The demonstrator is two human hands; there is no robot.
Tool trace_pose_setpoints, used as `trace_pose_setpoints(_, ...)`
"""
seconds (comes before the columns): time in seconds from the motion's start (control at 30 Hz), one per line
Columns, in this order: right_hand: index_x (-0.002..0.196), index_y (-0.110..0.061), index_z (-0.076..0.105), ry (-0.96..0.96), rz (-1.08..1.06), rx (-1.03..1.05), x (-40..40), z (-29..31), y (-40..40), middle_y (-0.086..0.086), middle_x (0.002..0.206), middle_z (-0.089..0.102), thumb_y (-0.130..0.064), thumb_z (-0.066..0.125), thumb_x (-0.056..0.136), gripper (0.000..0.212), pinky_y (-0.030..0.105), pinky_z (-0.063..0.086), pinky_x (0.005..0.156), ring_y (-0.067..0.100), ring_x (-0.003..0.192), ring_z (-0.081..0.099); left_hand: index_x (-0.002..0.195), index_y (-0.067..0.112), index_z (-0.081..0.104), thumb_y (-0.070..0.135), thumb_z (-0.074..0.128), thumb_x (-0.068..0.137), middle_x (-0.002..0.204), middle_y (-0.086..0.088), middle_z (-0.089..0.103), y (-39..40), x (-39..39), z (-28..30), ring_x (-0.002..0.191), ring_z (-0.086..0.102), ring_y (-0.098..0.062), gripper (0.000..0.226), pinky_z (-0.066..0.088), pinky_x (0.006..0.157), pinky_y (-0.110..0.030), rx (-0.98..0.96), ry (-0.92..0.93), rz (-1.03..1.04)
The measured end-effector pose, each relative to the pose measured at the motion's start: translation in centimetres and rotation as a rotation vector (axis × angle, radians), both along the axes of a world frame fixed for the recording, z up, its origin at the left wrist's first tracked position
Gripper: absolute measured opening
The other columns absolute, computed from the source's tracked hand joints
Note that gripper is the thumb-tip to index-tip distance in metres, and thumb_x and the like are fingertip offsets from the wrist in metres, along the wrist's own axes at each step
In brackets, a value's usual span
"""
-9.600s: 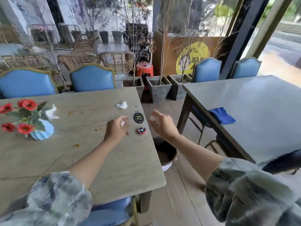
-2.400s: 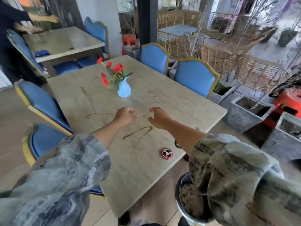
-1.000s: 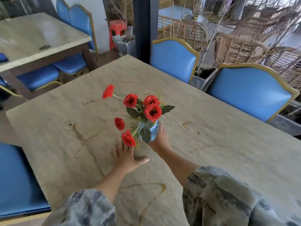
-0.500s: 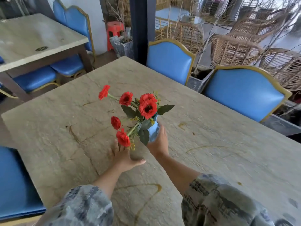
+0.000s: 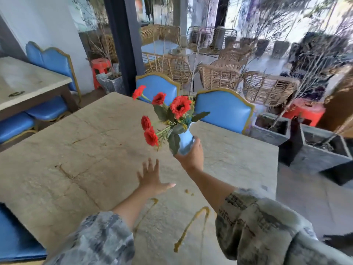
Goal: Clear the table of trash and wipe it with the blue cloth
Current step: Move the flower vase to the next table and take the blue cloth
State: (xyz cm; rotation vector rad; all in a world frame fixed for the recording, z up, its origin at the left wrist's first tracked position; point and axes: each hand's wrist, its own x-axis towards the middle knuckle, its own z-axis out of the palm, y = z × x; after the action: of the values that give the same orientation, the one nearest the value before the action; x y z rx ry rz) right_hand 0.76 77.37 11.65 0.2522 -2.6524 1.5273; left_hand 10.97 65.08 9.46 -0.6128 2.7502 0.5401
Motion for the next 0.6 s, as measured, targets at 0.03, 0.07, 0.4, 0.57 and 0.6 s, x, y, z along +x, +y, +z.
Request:
trace_pose_setpoints(0.03, 0.13, -0.017, 0.034, 0.005, -0.026, -0.005, 0.2, 0.6, 1.9, 0.005, 0.119, 0.052, -0.039, 0.081, 0.056, 0.09, 0.046, 0.048, 0.089, 0.027, 0.11, 0.05, 0.15, 0.023, -0.015, 0.075, 0.06, 0.068, 0.156, -0.007, -0.027, 1.3, -0.2, 0.8, 0.145, -0.019, -0.031, 0.123, -0.002, 0.115, -0.056, -0.007, 0.009, -0.023)
trace_pose_setpoints(0.07, 0.13, -0.017, 0.034, 0.01, -0.052, -0.01, 0.5, 1.3, 3.8, 0.006, 0.118, 0.052, -0.038, 0.08, 0.056, 0.089, 0.046, 0.048, 0.089, 0.028, 0.11, 0.05, 0.151, 0.023, -0.014, 0.074, 0.061, 0.068, 0.156, -0.007, -0.027, 2.6, -0.3, 1.5, 0.145, -0.018, -0.032, 0.123, -0.002, 0.114, -0.056, -0.014, 0.018, -0.043)
trace_pose_setpoints(0.4, 0.121, -0.012, 0.042, 0.057, -0.376, 0.008, 4.3, 4.4, 23.9, 0.01, 0.108, 0.055, -0.036, 0.083, 0.053, 0.083, 0.041, 0.048, 0.083, 0.031, 0.103, 0.053, 0.151, 0.024, -0.01, 0.07, 0.067, 0.066, 0.157, -0.004, -0.024, 19.8, -2.9, 4.7, 0.145, -0.017, -0.03, 0.124, 0.0, 0.115, -0.057, 0.008, 0.074, -0.318)
trace_pose_setpoints(0.57, 0.132, -0.013, 0.035, 0.038, -0.516, 0.018, 6.5, 4.7, 33.3, 0.01, 0.119, 0.051, -0.04, 0.086, 0.056, 0.095, 0.035, 0.043, 0.093, 0.026, 0.113, 0.047, 0.151, 0.025, -0.01, 0.074, 0.063, 0.066, 0.156, -0.005, -0.026, 29.5, -3.6, 4.7, 0.145, -0.018, -0.032, 0.122, 0.001, 0.114, -0.059, -0.013, 0.08, -0.491)
trace_pose_setpoints(0.6, 0.133, -0.012, 0.033, 0.035, -0.537, 0.019, 6.9, 4.6, 35.1, 0.011, 0.12, 0.05, -0.04, 0.086, 0.057, 0.097, 0.034, 0.042, 0.094, 0.026, 0.113, 0.047, 0.151, 0.025, -0.01, 0.074, 0.063, 0.067, 0.156, -0.005, -0.027, 31.3, -3.7, 4.8, 0.145, -0.019, -0.032, 0.122, 0.0, 0.113, -0.059, -0.012, 0.085, -0.518)
